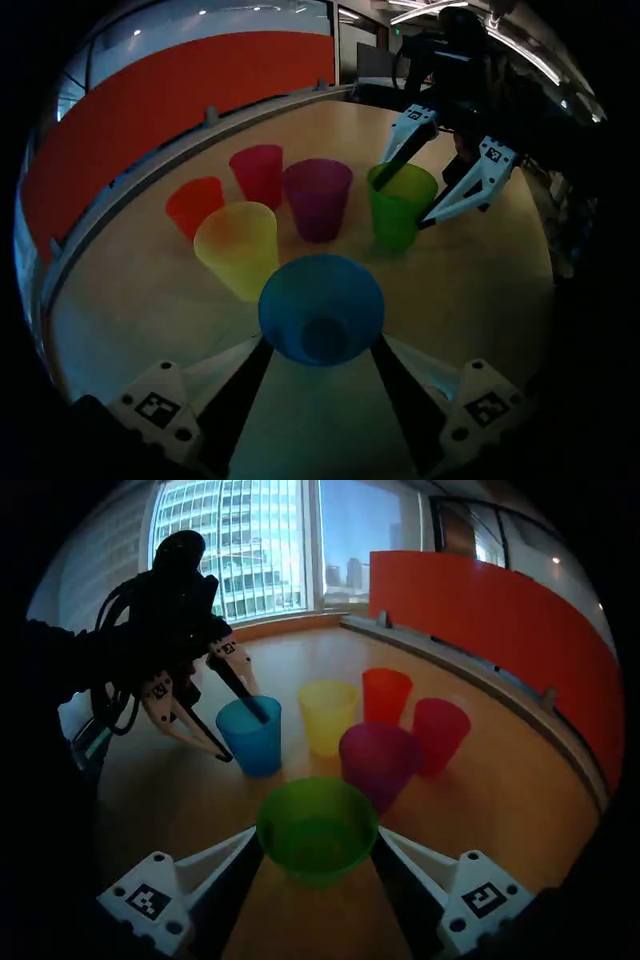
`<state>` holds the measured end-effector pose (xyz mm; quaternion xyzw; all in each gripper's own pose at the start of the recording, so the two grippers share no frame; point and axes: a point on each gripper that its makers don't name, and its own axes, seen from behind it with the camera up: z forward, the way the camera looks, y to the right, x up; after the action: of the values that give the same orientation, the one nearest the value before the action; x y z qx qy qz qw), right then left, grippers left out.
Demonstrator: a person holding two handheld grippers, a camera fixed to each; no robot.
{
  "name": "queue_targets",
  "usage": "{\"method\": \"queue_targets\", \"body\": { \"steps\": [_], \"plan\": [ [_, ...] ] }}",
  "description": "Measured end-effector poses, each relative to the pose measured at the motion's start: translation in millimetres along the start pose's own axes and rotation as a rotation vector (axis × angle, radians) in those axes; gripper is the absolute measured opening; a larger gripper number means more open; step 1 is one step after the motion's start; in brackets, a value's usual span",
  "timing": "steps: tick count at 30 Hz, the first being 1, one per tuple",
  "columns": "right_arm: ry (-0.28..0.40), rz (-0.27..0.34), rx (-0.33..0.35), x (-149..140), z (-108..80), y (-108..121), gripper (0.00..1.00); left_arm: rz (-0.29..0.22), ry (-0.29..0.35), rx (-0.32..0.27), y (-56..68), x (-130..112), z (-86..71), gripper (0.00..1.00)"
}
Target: Pour water
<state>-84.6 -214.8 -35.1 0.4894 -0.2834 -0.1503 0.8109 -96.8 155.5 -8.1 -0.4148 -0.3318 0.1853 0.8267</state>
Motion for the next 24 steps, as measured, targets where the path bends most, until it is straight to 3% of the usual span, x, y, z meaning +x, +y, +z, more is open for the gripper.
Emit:
{"method": "queue_targets", "body": {
  "steps": [24],
  "plan": [
    [0.005, -0.001, 0.000, -5.0, 3.9, -6.2, 0.93, -0.006, -0.015, 0.004, 3.0, -10.1, -3.1, 0.87]
  ]
}}
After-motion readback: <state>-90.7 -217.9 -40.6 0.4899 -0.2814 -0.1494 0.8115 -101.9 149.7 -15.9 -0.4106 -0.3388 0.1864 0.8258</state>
